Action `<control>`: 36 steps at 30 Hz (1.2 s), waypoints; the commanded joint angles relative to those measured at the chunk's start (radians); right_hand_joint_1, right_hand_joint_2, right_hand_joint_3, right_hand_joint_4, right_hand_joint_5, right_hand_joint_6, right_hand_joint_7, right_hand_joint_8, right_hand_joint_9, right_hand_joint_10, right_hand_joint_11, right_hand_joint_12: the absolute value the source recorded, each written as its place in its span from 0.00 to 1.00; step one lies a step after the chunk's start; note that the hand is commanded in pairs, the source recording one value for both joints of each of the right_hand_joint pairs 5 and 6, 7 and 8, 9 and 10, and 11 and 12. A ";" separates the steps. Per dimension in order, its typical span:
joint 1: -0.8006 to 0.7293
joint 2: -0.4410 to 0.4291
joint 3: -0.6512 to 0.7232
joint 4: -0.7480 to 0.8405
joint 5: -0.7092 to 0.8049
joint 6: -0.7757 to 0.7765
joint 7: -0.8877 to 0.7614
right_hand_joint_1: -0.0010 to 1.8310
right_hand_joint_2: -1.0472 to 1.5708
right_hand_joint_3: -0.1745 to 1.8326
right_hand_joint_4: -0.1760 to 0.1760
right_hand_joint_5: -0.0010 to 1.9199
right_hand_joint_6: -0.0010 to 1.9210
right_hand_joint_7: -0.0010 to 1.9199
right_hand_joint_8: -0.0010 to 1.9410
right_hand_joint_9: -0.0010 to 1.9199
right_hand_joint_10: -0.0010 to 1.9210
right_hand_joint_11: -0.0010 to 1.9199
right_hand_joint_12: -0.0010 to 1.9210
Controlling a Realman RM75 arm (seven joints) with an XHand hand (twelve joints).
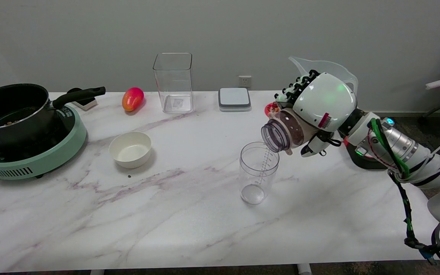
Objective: Pour the contents of the bottle into the measuring cup.
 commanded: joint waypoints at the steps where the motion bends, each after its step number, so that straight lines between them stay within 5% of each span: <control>1: 0.021 0.002 -0.008 0.012 -0.098 -0.004 -0.007 0.73 0.94 0.22 0.50 1.00 1.00 0.98 0.97 0.83 0.83 0.71 0.71; 36: 0.005 -0.009 0.018 0.023 -0.141 -0.009 -0.109 0.70 0.98 0.21 0.50 1.00 1.00 0.99 0.98 0.84 0.84 0.72 0.72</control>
